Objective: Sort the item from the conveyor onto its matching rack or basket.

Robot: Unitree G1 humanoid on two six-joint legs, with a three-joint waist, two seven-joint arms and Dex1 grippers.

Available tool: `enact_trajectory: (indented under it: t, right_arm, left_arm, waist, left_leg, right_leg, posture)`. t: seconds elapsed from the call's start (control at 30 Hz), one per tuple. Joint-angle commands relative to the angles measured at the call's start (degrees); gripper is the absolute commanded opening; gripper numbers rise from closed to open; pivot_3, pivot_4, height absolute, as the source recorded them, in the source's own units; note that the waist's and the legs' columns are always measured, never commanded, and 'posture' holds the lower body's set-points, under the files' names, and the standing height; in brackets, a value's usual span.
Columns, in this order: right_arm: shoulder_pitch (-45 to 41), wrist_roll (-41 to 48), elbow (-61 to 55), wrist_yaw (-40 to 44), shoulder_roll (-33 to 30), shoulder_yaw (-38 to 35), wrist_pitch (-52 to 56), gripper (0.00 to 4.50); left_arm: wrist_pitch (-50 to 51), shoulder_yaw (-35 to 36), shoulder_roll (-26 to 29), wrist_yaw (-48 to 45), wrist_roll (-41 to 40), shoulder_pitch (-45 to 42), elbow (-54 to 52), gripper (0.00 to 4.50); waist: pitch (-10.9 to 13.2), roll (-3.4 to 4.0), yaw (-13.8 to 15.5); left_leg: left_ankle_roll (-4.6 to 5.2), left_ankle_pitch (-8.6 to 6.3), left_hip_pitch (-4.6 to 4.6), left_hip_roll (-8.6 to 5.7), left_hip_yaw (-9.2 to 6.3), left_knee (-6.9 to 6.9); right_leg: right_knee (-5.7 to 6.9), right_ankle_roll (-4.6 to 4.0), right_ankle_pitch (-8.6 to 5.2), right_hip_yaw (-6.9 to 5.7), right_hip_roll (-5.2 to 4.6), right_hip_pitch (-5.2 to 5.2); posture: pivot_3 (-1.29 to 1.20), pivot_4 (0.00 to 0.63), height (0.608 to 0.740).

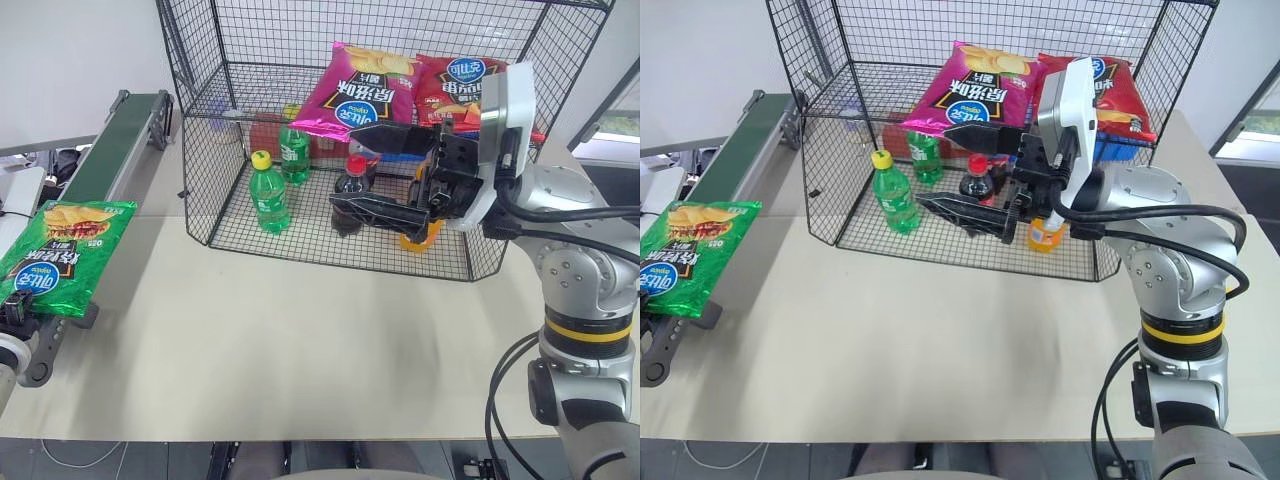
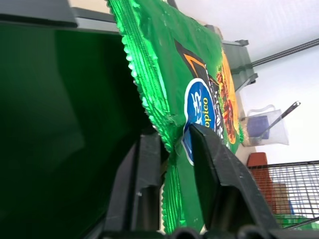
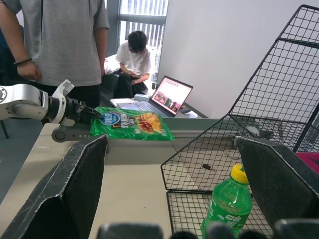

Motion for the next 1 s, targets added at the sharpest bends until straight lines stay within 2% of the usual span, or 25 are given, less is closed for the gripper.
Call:
enact_trajectory:
  t: [0.03, 0.3, 0.4, 0.43, 0.63, 0.87, 1.0]
  right_arm:
    - [-1.7, -0.2, -0.7, 0.1, 0.0, -0.2, -1.8, 4.5]
    - [-2.0, -0.5, -0.3, -0.2, 0.3, 0.1, -2.0, 4.5]
    - [-2.2, -0.7, 0.0, -0.1, 0.3, 0.0, -2.2, 4.5]
    - [-2.3, -0.8, 0.2, 0.0, 0.3, 0.1, -2.3, 4.5]
    - [-2.5, -1.7, 0.8, -0.1, 0.3, 0.2, -3.2, 4.5]
    - [-3.9, -3.0, 2.5, 0.4, -0.5, -0.2, -4.4, 4.5]
    - [-4.6, -4.0, 3.1, -0.8, -0.7, -1.1, -4.7, 4.5]
  left_arm:
    - [-0.7, 1.6, 0.3, -0.2, -0.6, 0.6, -1.7, 1.28]
    - [-2.0, 2.7, 0.0, -0.1, -1.1, 0.3, -2.4, 1.28]
    - [-2.5, 2.7, -0.3, -0.8, -1.0, 0.1, -3.1, 0.5]
    - [-2.6, 2.6, -0.2, -0.9, -1.0, 0.0, -3.2, 0.01]
    - [-3.0, 2.8, 0.9, -2.0, -1.4, -1.5, -2.9, 0.01]
    - [-0.5, 0.1, 5.4, -5.3, -8.7, -8.0, -8.4, 0.01]
    - [2.8, -4.1, 7.0, -8.5, -9.4, -19.3, -13.2, 0.01]
  waist:
    - [0.0, 0.0, 0.0]
    - [0.0, 0.0, 0.0]
    - [0.0, 0.0, 0.0]
    - [0.0, 0.0, 0.0]
    - [0.0, -0.01, 0.0]
    - [0.1, -0.13, 0.2]
    - [0.1, -0.19, 0.6]
  left_leg:
    - [0.0, 0.0, 0.0, 0.0, 0.0, 0.0]
    - [0.0, 0.0, -0.01, 0.0, 0.0, 0.0]
    - [0.0, 0.0, -0.01, 0.0, 0.0, 0.0]
    - [0.0, 0.0, -0.01, 0.0, 0.0, 0.0]
    - [0.0, 0.0, -0.01, 0.0, 0.01, 0.0]
    - [-0.03, 0.02, -0.06, -0.01, -0.03, 0.01]
    - [-0.05, 0.03, -0.08, -0.05, -0.06, 0.0]
  right_leg:
    - [0.0, 0.0, 0.0, 0.0, 0.0, 0.0]
    - [-0.02, 0.0, 0.0, 0.0, 0.0, 0.0]
    - [-0.02, 0.0, 0.0, 0.0, 0.0, 0.0]
    - [-0.02, 0.0, 0.0, 0.0, 0.0, 0.0]
    - [-0.03, 0.0, 0.0, 0.0, 0.0, 0.0]
    - [-0.05, 0.0, 0.0, -0.03, -0.01, 0.0]
    - [-0.06, 0.0, 0.0, -0.06, 0.02, 0.01]
  posture:
    - [0.0, 0.15, 0.74]
    - [0.0, 0.15, 0.74]
    - [0.0, 0.15, 0.74]
    - [0.0, 0.15, 0.74]
    - [0.0, 0.15, 0.74]
    - [0.0, 0.15, 0.74]
    - [0.0, 0.15, 0.74]
